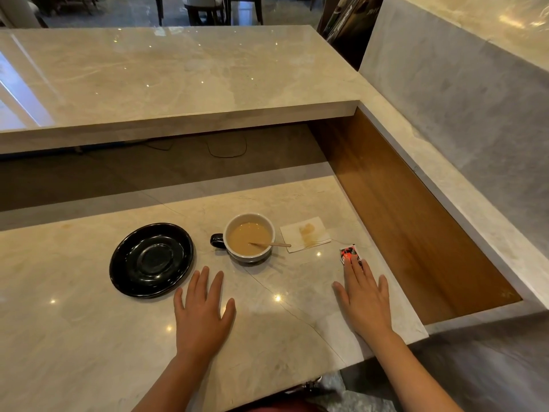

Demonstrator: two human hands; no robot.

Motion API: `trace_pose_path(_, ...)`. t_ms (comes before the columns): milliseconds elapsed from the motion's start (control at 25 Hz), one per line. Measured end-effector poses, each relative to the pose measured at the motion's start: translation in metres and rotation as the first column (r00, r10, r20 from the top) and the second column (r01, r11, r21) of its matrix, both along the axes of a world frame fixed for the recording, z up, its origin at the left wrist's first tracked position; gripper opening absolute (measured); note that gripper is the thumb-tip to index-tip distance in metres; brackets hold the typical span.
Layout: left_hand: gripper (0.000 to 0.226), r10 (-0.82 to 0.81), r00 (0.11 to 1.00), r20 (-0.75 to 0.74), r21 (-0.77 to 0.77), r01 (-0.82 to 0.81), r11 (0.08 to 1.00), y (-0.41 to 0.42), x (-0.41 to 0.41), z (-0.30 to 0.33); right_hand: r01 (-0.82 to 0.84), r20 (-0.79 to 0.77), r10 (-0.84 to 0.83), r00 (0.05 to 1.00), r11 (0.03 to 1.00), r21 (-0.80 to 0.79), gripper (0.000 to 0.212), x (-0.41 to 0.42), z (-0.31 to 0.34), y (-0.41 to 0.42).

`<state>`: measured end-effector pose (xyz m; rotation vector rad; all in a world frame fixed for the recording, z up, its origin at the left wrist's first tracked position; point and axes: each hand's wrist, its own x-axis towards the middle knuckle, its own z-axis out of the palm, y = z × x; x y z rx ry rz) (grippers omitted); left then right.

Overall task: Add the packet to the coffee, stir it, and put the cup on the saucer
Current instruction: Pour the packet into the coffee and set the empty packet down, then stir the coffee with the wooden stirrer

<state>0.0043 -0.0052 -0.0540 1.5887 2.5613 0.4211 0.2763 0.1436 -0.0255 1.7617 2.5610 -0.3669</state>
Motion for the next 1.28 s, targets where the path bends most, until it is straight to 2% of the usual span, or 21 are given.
trace_pose_path(120, 0.062, -0.005, 1.0, 0.002, 0.003, 0.005, 1.0, 0.0, 0.0, 0.0, 0.019, -0.096, -0.009, 0.995, 0.994, 0.111, 0.071, -0.007, 0.01, -0.001)
trace_pose_path(240, 0.061, -0.007, 1.0, -0.001, -0.005, 0.007, 1.0, 0.0, 0.0, -0.001, 0.054, -0.364, 0.004, 0.931, 0.988, 0.148, 0.059, -0.03, 0.028, -0.004)
trace_pose_path(320, 0.06, -0.008, 1.0, 0.002, -0.009, 0.008, 1.0, 0.0, 0.0, -0.003, 0.057, -0.576, -0.029, 0.817, 0.998, 0.03, 0.048, -0.057, 0.045, -0.006)
trace_pose_path(400, 0.06, -0.006, 1.0, 0.005, -0.007, 0.006, 1.0, 0.0, -0.001, -0.004, 0.052, -0.69, -0.161, 0.705, 0.983, -0.176, 0.035, -0.084, 0.062, -0.005)
trace_pose_path(520, 0.061, -0.002, 1.0, 0.011, -0.002, 0.002, 1.0, -0.001, -0.001, -0.005, 0.064, -0.717, -0.263, 0.646, 0.954, -0.293, 0.024, -0.108, 0.066, 0.002)
trace_pose_path(760, 0.064, 0.002, 1.0, -0.003, -0.02, -0.002, 1.0, 0.0, 0.0, -0.008, 0.089, -0.791, -0.318, 0.523, 0.943, -0.32, 0.005, -0.134, 0.071, 0.015)
trace_pose_path(1040, 0.064, 0.012, 1.0, 0.001, -0.036, -0.012, 0.999, 0.002, -0.001, -0.01, -0.015, -0.837, -0.139, 0.529, 0.985, -0.174, 0.017, -0.165, 0.086, 0.025)
trace_pose_path(1280, 0.064, 0.021, 1.0, 0.004, -0.038, -0.021, 0.999, 0.003, -0.001, -0.011, -0.071, -0.821, -0.093, 0.564, 0.985, -0.16, 0.017, -0.168, 0.088, 0.034)
